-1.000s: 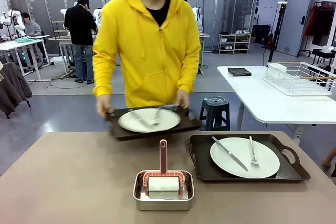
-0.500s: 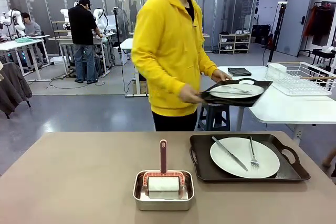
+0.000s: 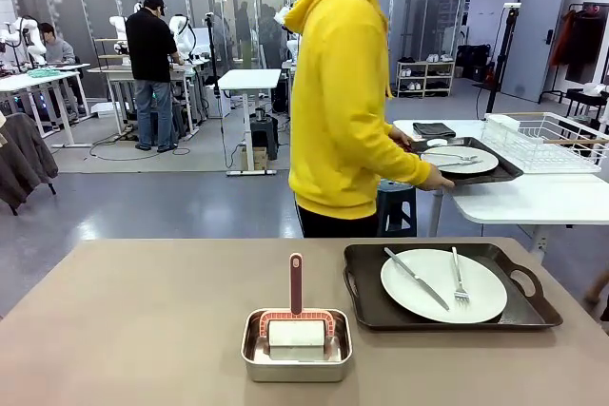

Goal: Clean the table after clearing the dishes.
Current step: When the left (or right) Handle tray is removed, use the left hand (or right hand) to clean the left (or right) side of the table with the Lint Roller.

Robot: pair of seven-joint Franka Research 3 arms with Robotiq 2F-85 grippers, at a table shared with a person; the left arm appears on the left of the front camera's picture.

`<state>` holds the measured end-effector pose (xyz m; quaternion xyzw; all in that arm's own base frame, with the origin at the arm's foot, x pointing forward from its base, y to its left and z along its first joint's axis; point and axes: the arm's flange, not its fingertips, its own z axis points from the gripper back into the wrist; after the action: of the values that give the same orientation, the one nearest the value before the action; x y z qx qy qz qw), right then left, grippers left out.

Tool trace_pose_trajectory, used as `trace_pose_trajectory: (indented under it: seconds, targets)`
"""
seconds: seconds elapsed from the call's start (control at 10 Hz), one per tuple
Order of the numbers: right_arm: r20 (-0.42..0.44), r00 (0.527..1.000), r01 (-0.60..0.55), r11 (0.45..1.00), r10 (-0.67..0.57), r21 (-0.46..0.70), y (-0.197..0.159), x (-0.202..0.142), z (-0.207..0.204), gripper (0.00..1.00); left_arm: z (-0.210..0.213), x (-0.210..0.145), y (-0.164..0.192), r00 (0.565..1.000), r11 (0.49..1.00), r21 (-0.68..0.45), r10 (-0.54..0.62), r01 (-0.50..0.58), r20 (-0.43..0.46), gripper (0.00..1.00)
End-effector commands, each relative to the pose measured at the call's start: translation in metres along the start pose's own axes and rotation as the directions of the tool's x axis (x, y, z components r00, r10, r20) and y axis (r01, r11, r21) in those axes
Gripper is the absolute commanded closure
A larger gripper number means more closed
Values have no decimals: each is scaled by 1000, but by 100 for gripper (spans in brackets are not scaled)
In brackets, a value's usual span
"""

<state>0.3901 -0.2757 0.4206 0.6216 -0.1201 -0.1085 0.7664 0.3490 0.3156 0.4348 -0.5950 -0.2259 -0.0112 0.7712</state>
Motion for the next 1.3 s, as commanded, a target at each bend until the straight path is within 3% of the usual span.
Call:
trace_pose_trajectory:
  seconds: [0.0, 0.1, 0.3, 0.6, 0.9, 1.2]
  targets:
    - [0, 1000, -3, 1000, 3, 6, 2, -2, 2, 0, -41, 34, -37, 976, 981, 91, -156, 171, -154, 0]
    - [0, 1000, -3, 1000, 3, 6, 2, -2, 2, 0, -72, 55, -60, 945, 961, 124, -213, 249, -248, 0]
    - [0, 1000, -3, 1000, 3, 6, 2, -2, 2, 0, -147, 97, -109, 835, 887, 185, -303, 424, -460, 0]
    - [0, 1000, -3, 1000, 3, 6, 2, -2, 2, 0, -296, 121, -159, 582, 735, 180, -337, 654, -741, 0]
    - [0, 1000, -3, 1000, 3, 6, 2, -2, 2, 0, -407, 98, -153, 346, 624, 77, -321, 777, -882, 0]
    - [0, 1000, -3, 1000, 3, 6, 2, -2, 2, 0, -464, 50, -144, 214, 602, -40, -345, 798, -914, 0]
